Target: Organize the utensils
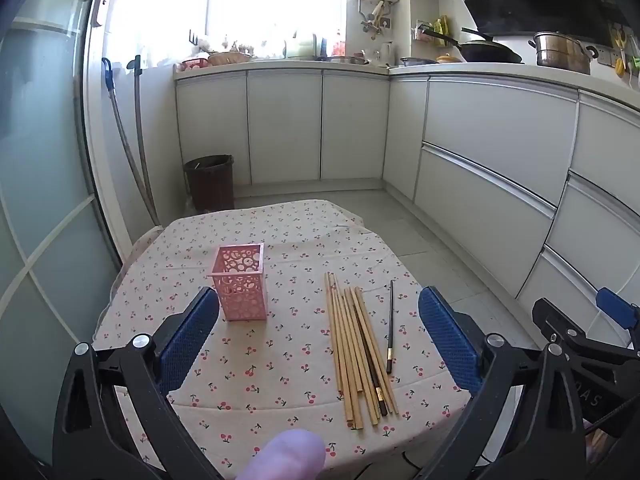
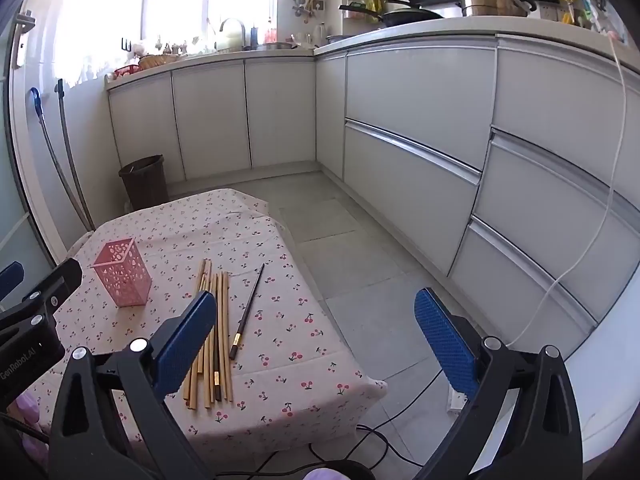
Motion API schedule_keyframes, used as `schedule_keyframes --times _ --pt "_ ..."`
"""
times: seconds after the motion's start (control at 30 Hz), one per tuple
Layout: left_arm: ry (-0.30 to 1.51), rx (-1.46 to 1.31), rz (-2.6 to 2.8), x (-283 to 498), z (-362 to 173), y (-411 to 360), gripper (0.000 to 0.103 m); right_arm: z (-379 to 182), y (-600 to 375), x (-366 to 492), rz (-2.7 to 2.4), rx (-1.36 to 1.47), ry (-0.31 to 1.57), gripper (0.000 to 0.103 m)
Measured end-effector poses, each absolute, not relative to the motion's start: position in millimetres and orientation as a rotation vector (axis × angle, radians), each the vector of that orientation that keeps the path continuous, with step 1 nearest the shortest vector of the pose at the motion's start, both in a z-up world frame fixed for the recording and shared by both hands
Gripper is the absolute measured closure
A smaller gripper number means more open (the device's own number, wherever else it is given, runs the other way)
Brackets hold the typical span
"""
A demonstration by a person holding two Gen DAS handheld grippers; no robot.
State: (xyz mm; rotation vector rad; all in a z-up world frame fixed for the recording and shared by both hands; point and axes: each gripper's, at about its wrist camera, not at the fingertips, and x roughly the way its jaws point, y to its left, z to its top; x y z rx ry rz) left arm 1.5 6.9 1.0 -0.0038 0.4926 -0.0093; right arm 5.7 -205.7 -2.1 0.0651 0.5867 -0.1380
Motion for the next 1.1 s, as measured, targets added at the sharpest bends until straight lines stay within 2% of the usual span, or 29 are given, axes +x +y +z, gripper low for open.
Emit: schedule_keyframes --times 1.1 --pt "0.522 -0.008 -0.007 6.7 -6.8 8.2 0.007 -5.9 -204.3 7.9 -0.133 0.067 0.606 0.006"
